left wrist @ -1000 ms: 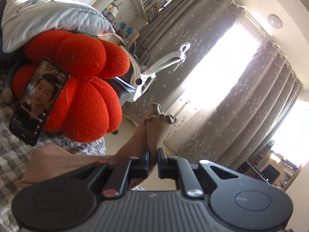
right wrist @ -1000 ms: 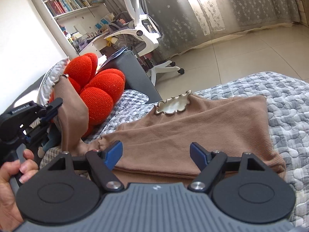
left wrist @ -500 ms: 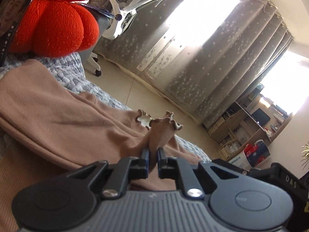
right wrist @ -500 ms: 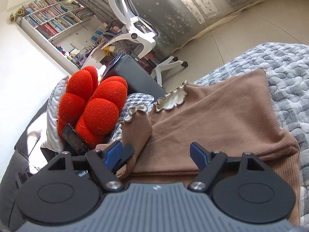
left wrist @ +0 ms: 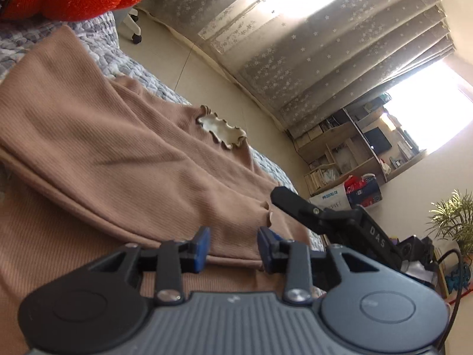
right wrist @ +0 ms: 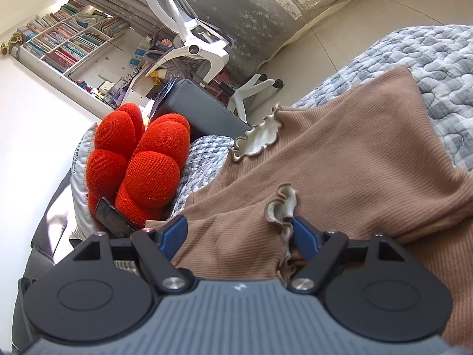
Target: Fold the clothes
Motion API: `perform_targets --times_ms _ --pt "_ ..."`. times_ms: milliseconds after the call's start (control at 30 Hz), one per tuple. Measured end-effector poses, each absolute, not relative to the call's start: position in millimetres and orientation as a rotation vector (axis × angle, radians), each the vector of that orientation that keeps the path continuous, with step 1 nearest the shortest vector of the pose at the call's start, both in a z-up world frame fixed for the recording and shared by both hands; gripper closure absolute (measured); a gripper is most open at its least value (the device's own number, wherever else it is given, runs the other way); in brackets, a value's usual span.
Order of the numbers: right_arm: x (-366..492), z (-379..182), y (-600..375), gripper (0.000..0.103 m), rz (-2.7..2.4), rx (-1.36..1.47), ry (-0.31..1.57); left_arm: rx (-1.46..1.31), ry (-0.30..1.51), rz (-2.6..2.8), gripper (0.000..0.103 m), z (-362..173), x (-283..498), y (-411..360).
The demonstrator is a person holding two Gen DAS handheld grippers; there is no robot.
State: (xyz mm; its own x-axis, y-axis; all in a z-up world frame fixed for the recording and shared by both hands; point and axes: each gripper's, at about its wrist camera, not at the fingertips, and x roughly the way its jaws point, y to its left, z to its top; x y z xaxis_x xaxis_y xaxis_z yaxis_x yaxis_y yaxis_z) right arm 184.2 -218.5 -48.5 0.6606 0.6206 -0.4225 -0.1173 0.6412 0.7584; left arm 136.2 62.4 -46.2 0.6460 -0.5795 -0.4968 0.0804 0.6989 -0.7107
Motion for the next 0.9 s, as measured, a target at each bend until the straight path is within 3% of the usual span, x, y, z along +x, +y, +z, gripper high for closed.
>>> perform_targets --times_ms 267,400,500,567,633,900 --pt "179 -46 -217 0.025 0.456 0.726 0.715 -0.658 0.621 -0.238 0.063 -19 116 112" --pt "175 -41 -210 0.043 0.438 0.656 0.691 -0.609 0.583 -0.146 0.065 -17 115 135" --pt "174 -39 -197 0.048 0.441 0.589 0.683 -0.65 0.564 -0.096 0.065 -22 113 152" --pt "174 -38 -187 0.064 0.444 0.533 0.682 -0.664 0.556 -0.07 0.065 -25 112 159" --pt "173 -38 -178 0.087 0.435 0.468 0.679 -0.658 0.556 -0.037 0.065 -27 112 163" --pt "165 -15 -177 0.093 0.407 0.401 0.533 -0.67 0.547 -0.001 0.074 -34 111 166"
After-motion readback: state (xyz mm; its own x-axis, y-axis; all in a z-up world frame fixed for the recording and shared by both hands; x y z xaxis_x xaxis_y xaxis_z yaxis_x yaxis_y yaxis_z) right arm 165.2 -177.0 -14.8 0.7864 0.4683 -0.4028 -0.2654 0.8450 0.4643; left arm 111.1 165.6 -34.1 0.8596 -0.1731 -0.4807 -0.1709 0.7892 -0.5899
